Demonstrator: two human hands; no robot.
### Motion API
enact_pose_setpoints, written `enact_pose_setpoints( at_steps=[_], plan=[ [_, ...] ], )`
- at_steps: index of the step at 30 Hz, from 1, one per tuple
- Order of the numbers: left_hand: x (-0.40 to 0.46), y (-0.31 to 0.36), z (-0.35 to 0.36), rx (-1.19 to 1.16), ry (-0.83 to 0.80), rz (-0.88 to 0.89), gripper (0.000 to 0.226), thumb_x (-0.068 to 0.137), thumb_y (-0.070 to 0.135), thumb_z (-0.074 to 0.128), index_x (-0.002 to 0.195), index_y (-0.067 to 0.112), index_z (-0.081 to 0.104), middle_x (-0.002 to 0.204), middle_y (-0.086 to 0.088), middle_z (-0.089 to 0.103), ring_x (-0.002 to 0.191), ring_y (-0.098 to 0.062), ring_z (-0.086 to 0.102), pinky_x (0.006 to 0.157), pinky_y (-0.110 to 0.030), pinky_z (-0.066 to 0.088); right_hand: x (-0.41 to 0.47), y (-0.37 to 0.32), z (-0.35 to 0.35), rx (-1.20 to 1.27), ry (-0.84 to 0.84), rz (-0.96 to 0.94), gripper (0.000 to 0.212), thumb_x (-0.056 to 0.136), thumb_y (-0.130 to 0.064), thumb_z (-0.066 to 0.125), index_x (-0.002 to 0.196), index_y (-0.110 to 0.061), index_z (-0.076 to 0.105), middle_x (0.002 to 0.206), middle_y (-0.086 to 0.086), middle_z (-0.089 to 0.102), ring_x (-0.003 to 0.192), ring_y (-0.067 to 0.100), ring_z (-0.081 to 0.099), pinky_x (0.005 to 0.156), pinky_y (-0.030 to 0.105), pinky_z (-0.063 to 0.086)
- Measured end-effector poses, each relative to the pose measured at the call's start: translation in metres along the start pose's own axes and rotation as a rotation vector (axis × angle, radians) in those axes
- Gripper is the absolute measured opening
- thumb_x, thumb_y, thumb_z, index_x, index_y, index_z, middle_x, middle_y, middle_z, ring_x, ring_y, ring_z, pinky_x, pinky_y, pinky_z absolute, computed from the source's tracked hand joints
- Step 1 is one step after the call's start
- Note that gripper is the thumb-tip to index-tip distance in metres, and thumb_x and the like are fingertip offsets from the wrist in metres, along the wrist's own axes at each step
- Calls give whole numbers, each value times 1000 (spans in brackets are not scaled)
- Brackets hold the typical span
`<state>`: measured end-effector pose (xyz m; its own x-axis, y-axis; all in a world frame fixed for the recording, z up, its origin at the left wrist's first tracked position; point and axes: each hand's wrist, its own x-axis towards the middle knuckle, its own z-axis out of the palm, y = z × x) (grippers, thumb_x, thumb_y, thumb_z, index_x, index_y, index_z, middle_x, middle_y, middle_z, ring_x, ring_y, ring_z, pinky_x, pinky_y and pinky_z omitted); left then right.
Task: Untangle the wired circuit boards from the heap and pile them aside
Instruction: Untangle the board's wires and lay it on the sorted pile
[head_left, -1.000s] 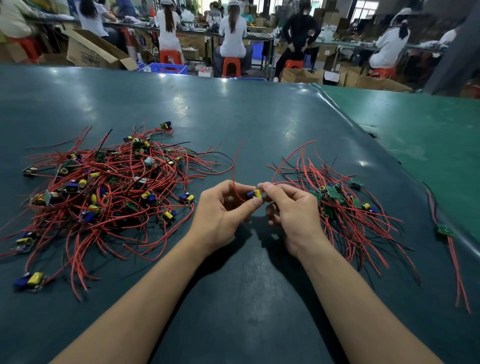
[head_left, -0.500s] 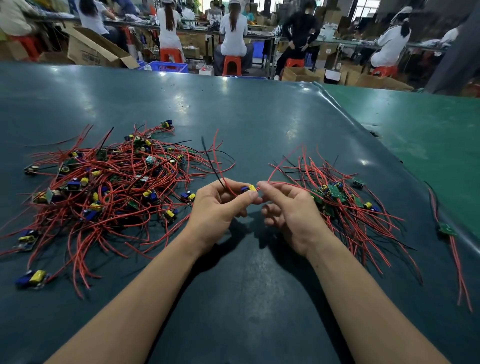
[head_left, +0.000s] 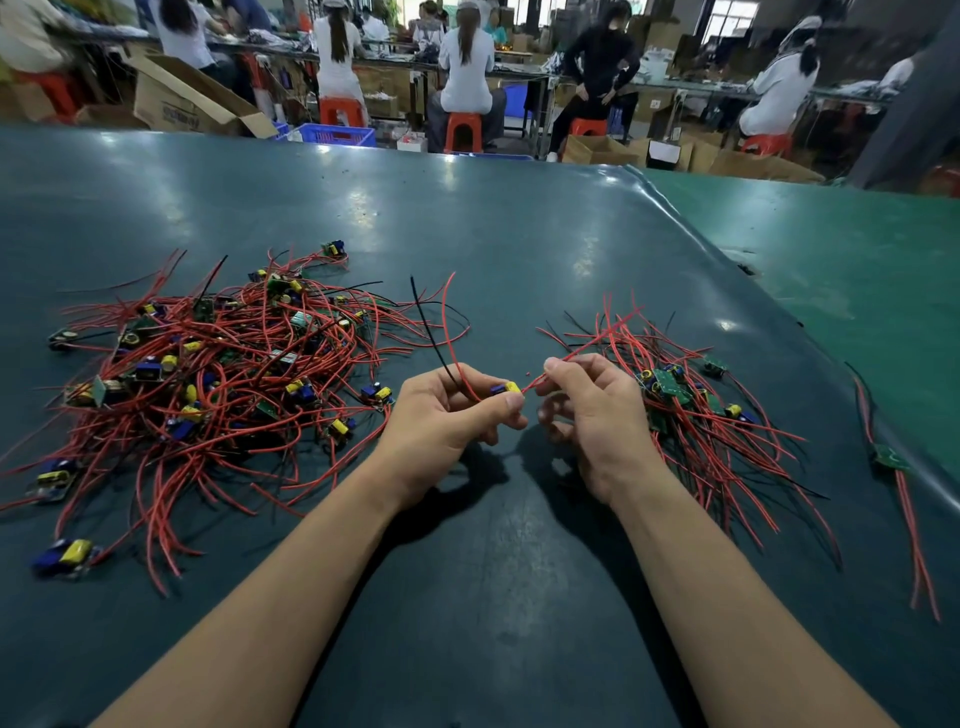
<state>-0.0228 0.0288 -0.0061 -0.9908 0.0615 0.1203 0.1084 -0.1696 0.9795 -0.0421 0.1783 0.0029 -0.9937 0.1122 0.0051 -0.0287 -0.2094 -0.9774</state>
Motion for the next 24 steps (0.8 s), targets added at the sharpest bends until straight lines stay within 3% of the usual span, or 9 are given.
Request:
enact_pose_setpoints(
  at_steps=[10,14,17,21,24],
  plan=[
    [-1,2,-1,62,-24,10,9,82,0,73,85,1,65,72,-13,73,52,-6,60,53,-15,45,0,5,-4,-93,59,-218,12,92,-4,64,90,-15,60,74,8,74,57,16,66,43,23,48],
    [-1,1,-2,88,-11,7,9,81,3,75,83,4,66,72,-12,74,53,-6,60,54,-14,45,0,8,-4,-266,132,-328,12,91,-4,66,91,-15,70,79,6,71,61,15,66,44,24,50],
    [-1,1,-1,99,-12,7,9,81,2,75,83,5,67,71,-11,74,53,-6,61,53,-14,45,1,9,-3,-323,147,-316,14,92,-6,65,98,-17,73,78,-1,72,62,13,66,46,27,53],
    [-2,2,-1,54,-5,-12,11,81,2,75,83,4,65,71,-12,73,50,-7,59,51,-15,44,7,5,-8,-123,236,-225,12,95,-7,61,98,-16,69,78,-3,73,53,8,64,40,20,46],
    [-3,3,0,83,-19,-20,10,80,4,75,83,4,66,72,-13,73,50,-8,57,51,-15,43,9,8,-10,-168,264,-253,17,94,-7,61,103,-18,71,80,-4,72,54,4,63,41,19,47]
  ],
)
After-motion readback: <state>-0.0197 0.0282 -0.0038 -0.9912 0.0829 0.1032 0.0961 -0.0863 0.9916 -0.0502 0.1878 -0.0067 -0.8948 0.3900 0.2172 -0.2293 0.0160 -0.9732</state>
